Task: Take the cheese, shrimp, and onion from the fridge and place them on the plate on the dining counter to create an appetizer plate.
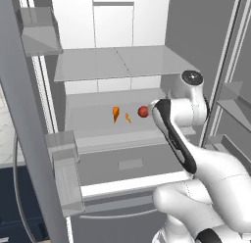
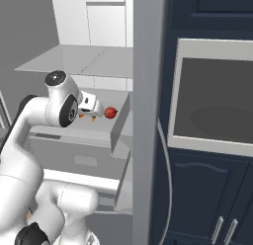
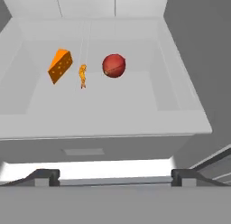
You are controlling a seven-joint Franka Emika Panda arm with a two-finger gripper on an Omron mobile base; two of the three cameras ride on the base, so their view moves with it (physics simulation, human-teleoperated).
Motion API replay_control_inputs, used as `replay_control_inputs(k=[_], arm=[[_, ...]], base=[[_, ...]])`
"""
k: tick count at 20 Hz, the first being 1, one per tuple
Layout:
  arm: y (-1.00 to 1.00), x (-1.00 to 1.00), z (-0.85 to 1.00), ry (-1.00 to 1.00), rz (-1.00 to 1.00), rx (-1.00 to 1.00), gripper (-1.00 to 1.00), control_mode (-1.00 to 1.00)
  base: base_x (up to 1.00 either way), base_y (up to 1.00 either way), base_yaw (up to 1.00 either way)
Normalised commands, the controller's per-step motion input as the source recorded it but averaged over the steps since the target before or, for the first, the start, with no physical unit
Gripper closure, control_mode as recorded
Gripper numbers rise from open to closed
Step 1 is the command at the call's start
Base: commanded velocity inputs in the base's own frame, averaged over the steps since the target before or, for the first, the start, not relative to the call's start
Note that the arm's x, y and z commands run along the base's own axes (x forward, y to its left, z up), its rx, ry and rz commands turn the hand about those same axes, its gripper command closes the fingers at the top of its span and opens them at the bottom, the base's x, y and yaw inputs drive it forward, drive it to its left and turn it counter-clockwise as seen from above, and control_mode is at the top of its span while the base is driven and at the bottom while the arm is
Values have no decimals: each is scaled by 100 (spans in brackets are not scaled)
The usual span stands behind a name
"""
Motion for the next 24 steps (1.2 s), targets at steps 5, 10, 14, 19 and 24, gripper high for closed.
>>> replay_control_inputs(k=[5,10,14,19,24], arm=[[0,26,-25,0,-10,0,-100,-100],[0,30,-15,0,-8,0,-100,-100],[0,39,-7,0,-5,0,-100,-100],[4,54,-6,0,-5,0,-100,-100],[5,52,-16,2,-4,0,-100,-100]], base=[[0,0,0],[0,0,0],[0,0,0],[0,0,0],[0,0,0]])
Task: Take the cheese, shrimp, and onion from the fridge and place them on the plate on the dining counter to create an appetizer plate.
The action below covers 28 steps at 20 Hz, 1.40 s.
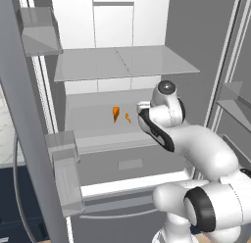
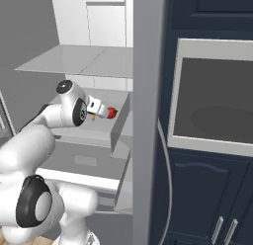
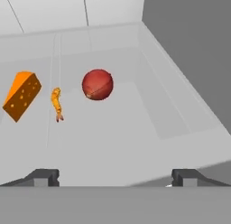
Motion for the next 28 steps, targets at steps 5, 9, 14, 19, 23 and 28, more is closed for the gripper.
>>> replay_control_inputs(k=[5,9,14,19,23,28], arm=[[1,50,-21,5,-3,0,-100,-100],[0,48,-21,9,-3,2,-100,-100],[0,43,-29,8,-2,2,-100,-100],[0,47,-25,3,-3,1,-100,-100],[0,35,-24,0,-3,0,-100,-100],[0,35,-25,0,-4,0,-100,-100]], base=[[0,0,0],[0,0,0],[0,0,0],[0,0,0],[0,0,0],[0,0,0]])
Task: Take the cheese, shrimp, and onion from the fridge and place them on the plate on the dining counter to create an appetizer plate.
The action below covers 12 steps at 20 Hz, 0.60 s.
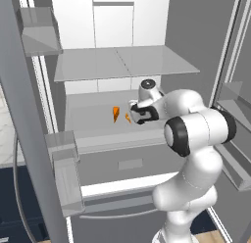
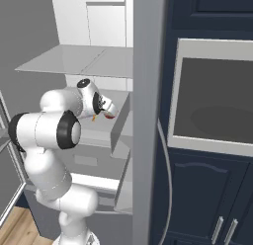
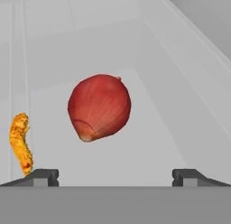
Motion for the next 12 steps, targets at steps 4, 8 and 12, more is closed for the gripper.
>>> replay_control_inputs(k=[4,8,12], arm=[[0,38,-17,0,-4,0,-100,-100],[0,45,-14,0,-4,0,-100,-100],[0,47,-17,0,-5,0,-100,-100]], base=[[0,0,0],[0,0,0],[0,0,0]])
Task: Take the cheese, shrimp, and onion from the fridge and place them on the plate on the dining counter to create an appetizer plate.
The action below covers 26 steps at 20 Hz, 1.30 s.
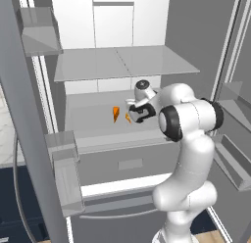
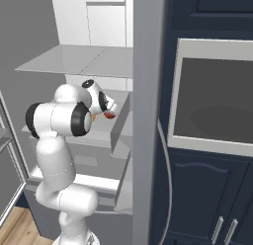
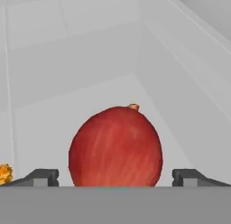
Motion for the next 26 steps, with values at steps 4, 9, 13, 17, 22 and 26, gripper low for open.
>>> replay_control_inputs(k=[4,9,13,17,22,26], arm=[[0,41,-23,0,-5,0,-100,-100],[0,23,-30,0,-5,0,-100,-100],[0,3,-41,0,-4,0,100,-100],[0,-16,-38,0,-2,0,100,-100],[0,-70,-2,-3,-1,6,100,-100],[0,-99,36,-2,0,13,100,-100]], base=[[0,0,0],[0,0,0],[0,0,0],[0,0,0],[0,0,0],[0,0,0]])
